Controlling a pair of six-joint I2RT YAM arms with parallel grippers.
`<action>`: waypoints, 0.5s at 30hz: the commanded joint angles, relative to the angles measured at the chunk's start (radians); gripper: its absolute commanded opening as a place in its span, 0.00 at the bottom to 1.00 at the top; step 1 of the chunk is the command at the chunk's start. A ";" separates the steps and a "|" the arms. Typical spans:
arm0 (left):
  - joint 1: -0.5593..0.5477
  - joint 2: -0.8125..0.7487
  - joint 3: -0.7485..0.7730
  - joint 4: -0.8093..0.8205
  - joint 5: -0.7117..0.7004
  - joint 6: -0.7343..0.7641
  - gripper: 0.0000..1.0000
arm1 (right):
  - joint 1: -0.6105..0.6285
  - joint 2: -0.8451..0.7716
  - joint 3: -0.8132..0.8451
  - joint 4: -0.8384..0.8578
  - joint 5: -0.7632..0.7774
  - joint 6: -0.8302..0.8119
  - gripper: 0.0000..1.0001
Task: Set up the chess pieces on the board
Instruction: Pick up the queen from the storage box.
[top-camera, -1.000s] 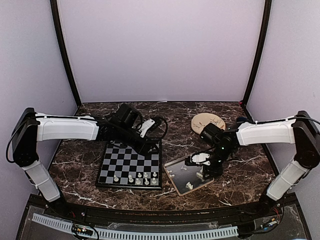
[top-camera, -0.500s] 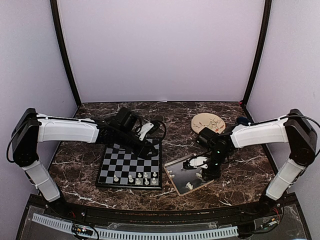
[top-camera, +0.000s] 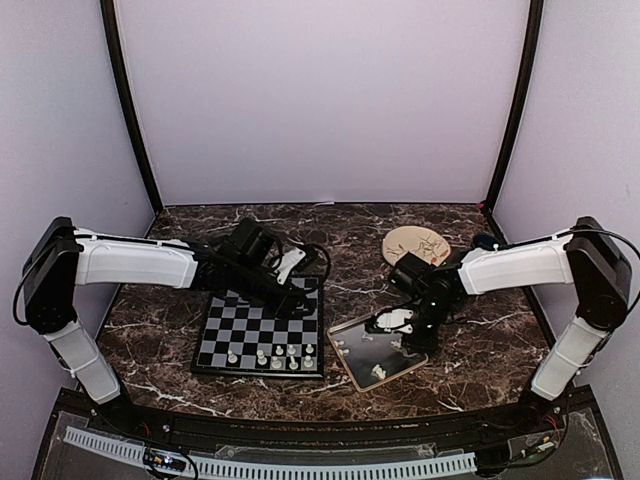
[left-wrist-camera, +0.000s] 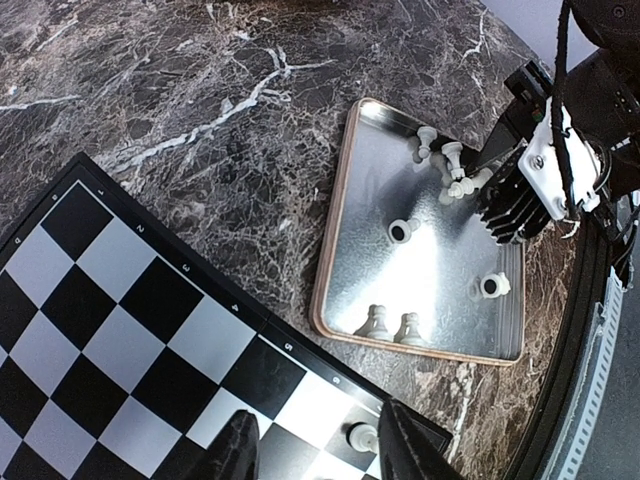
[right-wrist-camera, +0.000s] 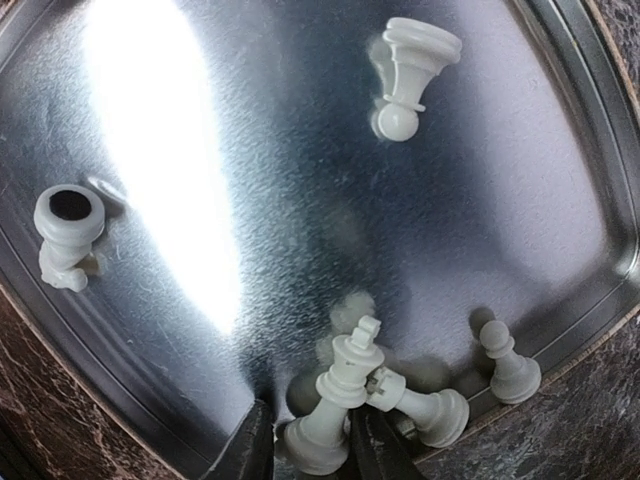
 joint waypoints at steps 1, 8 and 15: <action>-0.005 -0.047 -0.020 0.014 -0.005 -0.010 0.43 | 0.006 0.031 0.006 0.003 0.031 0.027 0.24; -0.006 -0.053 -0.030 0.027 0.004 -0.008 0.43 | 0.007 -0.012 0.024 -0.002 -0.002 0.013 0.15; -0.006 -0.048 -0.044 0.147 0.121 -0.038 0.43 | 0.007 -0.087 0.068 0.006 -0.129 -0.001 0.13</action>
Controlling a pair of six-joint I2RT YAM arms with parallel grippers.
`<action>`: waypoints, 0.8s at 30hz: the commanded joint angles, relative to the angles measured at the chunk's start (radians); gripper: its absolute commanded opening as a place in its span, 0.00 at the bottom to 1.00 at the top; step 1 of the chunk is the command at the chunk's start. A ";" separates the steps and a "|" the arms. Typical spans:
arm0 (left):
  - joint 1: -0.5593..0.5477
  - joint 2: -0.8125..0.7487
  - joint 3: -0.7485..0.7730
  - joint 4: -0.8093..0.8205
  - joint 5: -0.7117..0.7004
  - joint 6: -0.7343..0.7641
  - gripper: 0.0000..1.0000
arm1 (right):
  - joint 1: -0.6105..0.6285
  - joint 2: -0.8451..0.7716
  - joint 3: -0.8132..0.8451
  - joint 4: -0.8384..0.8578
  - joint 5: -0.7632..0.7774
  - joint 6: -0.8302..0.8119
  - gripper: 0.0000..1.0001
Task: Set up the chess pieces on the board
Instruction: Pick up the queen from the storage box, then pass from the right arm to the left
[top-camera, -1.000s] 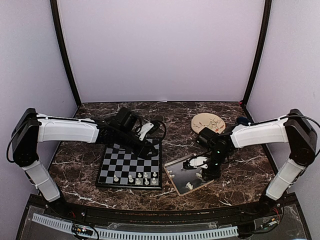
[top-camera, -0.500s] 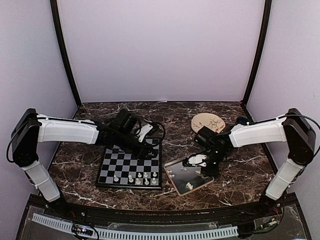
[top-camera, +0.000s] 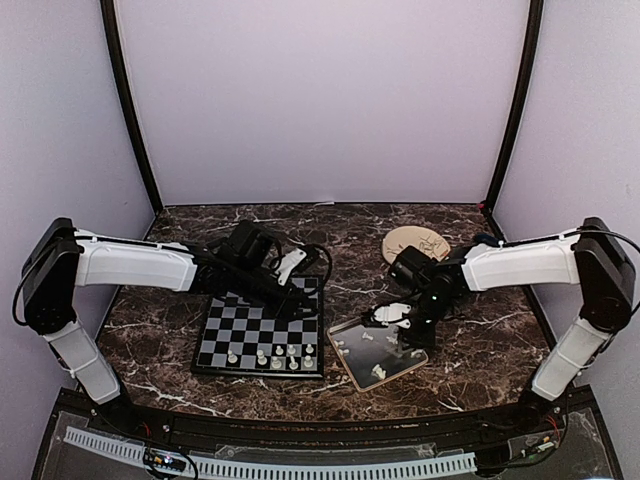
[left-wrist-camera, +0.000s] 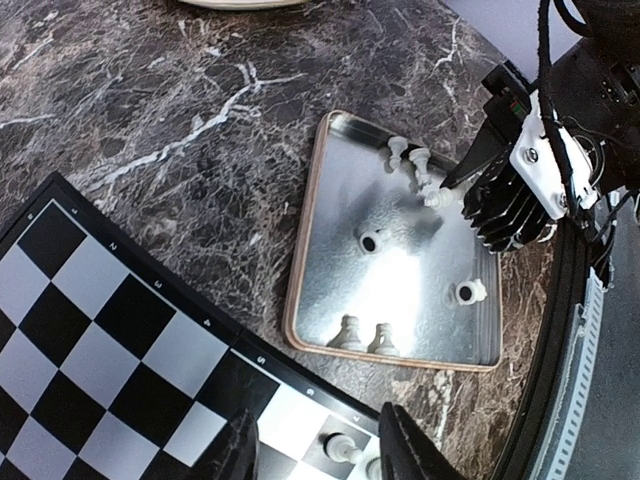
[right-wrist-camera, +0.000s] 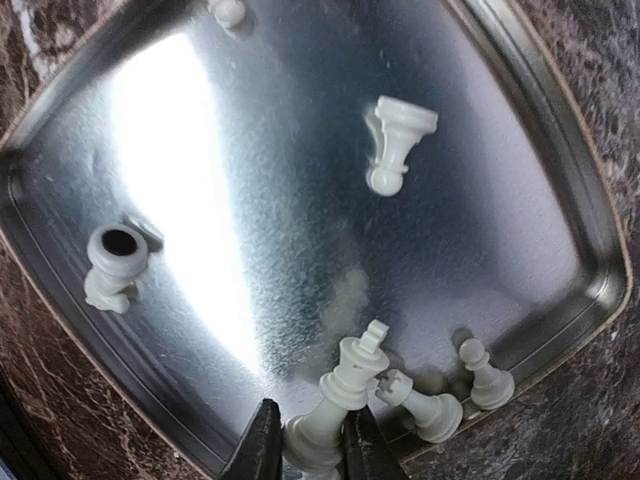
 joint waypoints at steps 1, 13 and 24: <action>-0.005 -0.035 -0.014 0.110 0.107 -0.051 0.44 | 0.006 -0.073 0.056 0.012 -0.098 -0.013 0.13; 0.049 0.140 -0.022 0.535 0.438 -0.495 0.45 | -0.005 0.004 0.261 0.049 -0.214 0.026 0.12; 0.054 0.260 -0.053 0.827 0.559 -0.738 0.46 | -0.007 0.061 0.322 0.047 -0.256 0.042 0.12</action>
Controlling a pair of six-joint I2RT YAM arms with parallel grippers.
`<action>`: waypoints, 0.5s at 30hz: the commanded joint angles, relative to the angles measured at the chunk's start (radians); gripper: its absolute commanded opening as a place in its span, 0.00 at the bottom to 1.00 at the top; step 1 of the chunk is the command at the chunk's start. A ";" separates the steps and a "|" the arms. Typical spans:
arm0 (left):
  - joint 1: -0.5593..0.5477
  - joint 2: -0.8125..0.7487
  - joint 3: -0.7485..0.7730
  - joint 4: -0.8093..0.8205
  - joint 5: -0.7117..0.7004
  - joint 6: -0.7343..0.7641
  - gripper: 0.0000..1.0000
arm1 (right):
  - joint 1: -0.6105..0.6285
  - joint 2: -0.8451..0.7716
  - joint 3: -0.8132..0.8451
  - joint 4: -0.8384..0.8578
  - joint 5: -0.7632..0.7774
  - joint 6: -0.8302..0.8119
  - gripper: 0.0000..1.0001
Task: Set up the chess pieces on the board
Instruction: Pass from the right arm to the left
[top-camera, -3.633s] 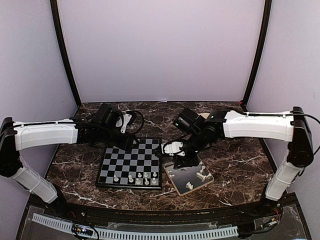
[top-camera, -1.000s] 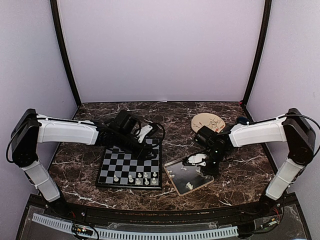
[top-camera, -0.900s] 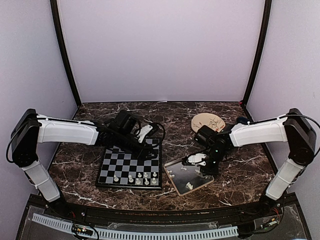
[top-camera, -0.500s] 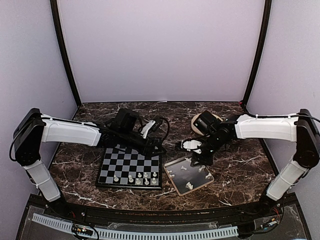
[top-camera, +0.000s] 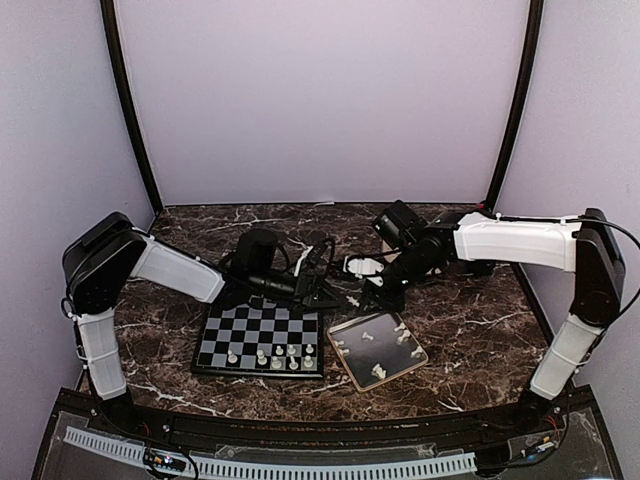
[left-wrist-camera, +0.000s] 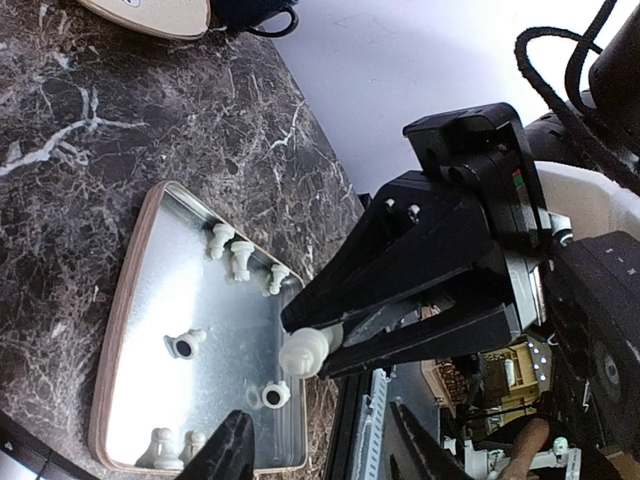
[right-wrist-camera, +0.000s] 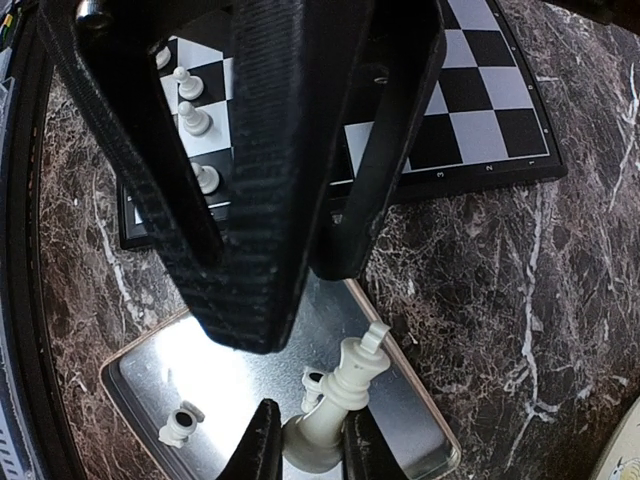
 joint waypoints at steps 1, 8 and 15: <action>-0.002 0.005 -0.005 0.106 0.062 -0.074 0.46 | -0.001 0.002 0.020 0.015 -0.036 0.013 0.12; -0.002 0.045 0.029 0.098 0.076 -0.089 0.44 | -0.002 0.005 0.030 0.015 -0.061 0.016 0.12; -0.002 0.070 0.049 0.115 0.088 -0.102 0.39 | -0.001 0.012 0.040 0.011 -0.081 0.017 0.12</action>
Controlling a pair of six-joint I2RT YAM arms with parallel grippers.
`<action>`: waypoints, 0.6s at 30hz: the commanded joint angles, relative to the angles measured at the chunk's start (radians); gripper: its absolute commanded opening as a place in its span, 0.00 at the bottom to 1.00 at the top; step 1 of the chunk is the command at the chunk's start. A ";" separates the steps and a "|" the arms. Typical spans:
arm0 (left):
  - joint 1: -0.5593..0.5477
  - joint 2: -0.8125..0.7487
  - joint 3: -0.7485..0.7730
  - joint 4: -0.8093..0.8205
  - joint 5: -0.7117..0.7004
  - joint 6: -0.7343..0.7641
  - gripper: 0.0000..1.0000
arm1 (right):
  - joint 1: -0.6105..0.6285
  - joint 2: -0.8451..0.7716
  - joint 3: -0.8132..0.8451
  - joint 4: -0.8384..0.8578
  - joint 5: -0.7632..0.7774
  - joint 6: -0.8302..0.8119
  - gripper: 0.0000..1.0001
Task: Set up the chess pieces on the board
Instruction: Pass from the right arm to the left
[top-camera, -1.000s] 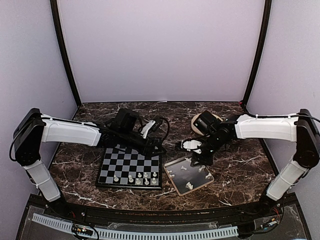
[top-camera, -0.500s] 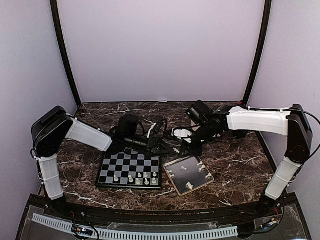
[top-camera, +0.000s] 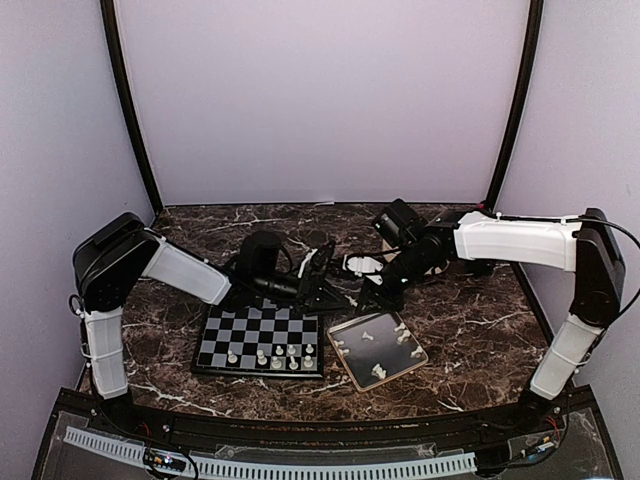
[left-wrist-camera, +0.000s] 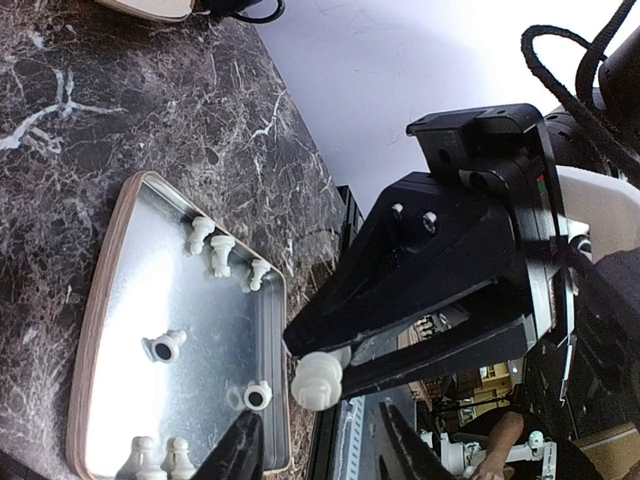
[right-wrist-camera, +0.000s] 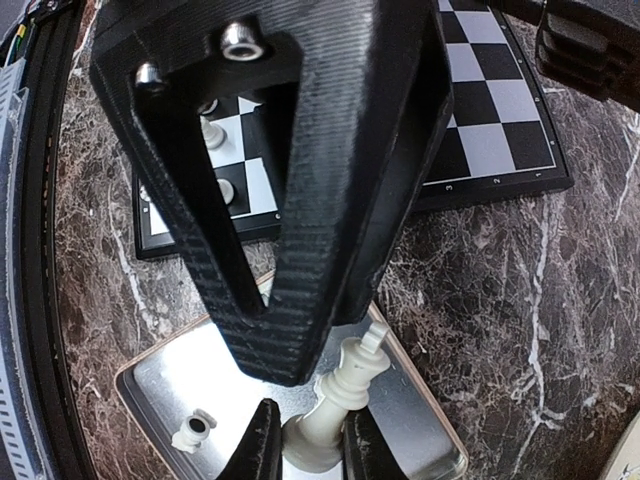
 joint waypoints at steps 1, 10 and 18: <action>-0.002 0.012 0.031 0.035 0.024 -0.016 0.38 | 0.000 0.011 0.035 0.010 -0.047 0.005 0.12; -0.002 0.035 0.046 0.069 0.033 -0.034 0.31 | 0.000 0.020 0.034 -0.003 -0.073 -0.001 0.13; -0.002 0.050 0.052 0.101 0.037 -0.053 0.27 | 0.001 0.021 0.034 -0.003 -0.075 -0.001 0.13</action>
